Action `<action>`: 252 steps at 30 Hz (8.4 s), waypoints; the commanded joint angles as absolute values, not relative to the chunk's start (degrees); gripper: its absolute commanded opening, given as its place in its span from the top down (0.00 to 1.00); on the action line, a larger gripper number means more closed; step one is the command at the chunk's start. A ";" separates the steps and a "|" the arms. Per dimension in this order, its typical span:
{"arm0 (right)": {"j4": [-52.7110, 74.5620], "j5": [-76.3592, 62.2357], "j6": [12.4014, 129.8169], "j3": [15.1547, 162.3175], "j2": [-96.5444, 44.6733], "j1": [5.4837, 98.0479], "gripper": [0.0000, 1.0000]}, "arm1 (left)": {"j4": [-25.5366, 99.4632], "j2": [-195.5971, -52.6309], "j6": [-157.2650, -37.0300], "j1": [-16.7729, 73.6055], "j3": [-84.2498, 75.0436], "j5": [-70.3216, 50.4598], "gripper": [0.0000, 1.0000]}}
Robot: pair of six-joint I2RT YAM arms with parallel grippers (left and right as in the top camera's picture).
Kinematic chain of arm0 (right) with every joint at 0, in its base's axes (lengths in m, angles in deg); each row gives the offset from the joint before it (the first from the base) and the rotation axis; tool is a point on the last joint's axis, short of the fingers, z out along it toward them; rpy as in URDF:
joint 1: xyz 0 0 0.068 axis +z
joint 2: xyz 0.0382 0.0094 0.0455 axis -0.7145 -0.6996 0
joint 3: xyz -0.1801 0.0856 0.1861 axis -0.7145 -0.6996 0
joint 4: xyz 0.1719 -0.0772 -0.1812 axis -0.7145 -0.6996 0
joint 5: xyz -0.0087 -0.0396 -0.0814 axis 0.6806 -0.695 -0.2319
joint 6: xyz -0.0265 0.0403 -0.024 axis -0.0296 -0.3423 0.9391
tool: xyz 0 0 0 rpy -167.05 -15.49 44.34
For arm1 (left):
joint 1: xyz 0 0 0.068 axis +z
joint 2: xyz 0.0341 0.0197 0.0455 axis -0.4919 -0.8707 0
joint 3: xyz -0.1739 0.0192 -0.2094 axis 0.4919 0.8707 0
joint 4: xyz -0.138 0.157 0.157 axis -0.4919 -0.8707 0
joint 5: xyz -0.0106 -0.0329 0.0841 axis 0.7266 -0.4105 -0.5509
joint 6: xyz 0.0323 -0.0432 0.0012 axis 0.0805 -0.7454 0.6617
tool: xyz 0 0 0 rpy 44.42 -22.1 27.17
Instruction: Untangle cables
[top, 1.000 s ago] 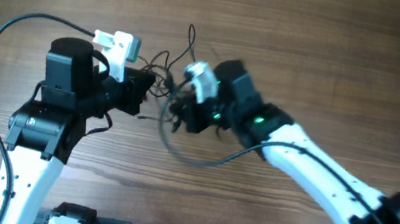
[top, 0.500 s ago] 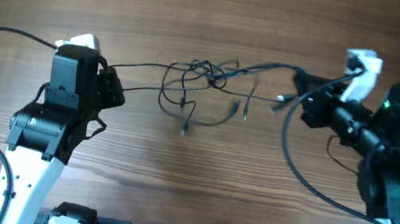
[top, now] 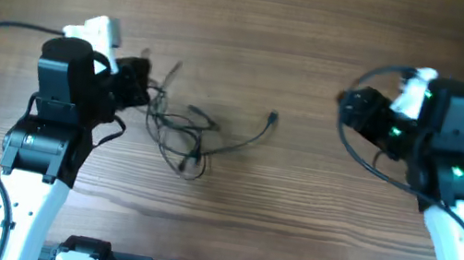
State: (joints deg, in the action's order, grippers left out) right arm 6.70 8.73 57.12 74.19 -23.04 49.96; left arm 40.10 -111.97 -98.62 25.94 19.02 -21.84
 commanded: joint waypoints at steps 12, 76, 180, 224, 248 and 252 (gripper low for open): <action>29.97 42.80 66.89 74.41 -44.50 68.17 0.41 | 53.19 -111.27 -87.91 26.00 19.00 14.24 0.94; 34.15 46.19 69.38 74.41 -53.03 62.51 0.00 | 70.20 -108.50 -111.34 37.54 19.00 21.06 0.96; 23.20 -10.96 62.58 73.34 -53.42 39.45 0.96 | 82.35 -107.05 -143.87 78.09 19.00 33.98 0.96; 15.81 5.95 62.63 73.34 -29.05 42.20 0.00 | 93.54 -123.40 -120.94 71.53 17.54 9.28 0.96; 25.01 -8.27 60.42 73.34 -38.97 68.85 0.00 | 69.13 -177.67 -106.12 64.36 -25.98 -10.30 0.93; 25.23 -7.77 60.57 73.34 -40.59 69.83 0.00 | 54.42 -178.37 -106.38 62.22 -25.98 -28.12 0.00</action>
